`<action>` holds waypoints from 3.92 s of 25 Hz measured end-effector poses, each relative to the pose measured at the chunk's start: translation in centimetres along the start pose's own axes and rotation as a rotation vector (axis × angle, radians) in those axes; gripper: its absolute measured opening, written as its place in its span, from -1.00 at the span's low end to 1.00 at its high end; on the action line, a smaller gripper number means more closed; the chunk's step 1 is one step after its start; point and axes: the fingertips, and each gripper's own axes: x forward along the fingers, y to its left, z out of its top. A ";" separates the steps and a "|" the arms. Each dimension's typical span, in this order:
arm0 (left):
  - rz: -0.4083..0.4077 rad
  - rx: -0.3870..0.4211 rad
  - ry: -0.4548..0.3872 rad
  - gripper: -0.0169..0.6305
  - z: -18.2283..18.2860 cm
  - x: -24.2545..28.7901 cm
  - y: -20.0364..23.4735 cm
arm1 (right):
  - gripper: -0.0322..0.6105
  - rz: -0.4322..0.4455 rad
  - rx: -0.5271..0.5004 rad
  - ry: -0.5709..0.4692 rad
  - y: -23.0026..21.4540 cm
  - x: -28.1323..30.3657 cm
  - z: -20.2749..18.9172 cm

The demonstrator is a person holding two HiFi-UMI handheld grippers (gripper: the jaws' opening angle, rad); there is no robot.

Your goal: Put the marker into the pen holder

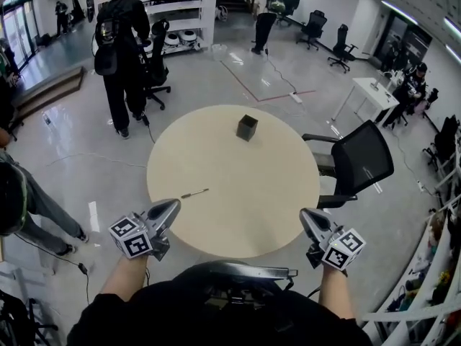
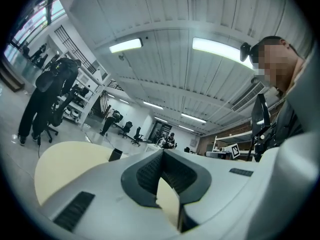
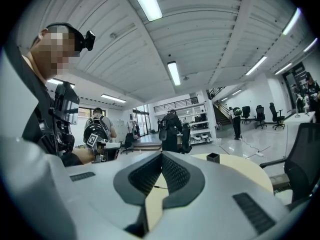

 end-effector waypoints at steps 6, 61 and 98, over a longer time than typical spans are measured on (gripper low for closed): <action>0.059 0.005 0.013 -0.96 -1.5 6.6 2.8 | -0.89 0.051 0.027 -0.012 -8.5 2.5 -0.5; 0.099 0.557 1.381 -0.56 -24.0 17.6 27.2 | -0.89 0.250 0.087 0.164 -22.5 19.0 -3.7; 0.204 0.417 1.011 -0.82 -20.8 21.5 27.8 | -0.89 0.252 0.146 0.166 -24.2 20.5 -4.4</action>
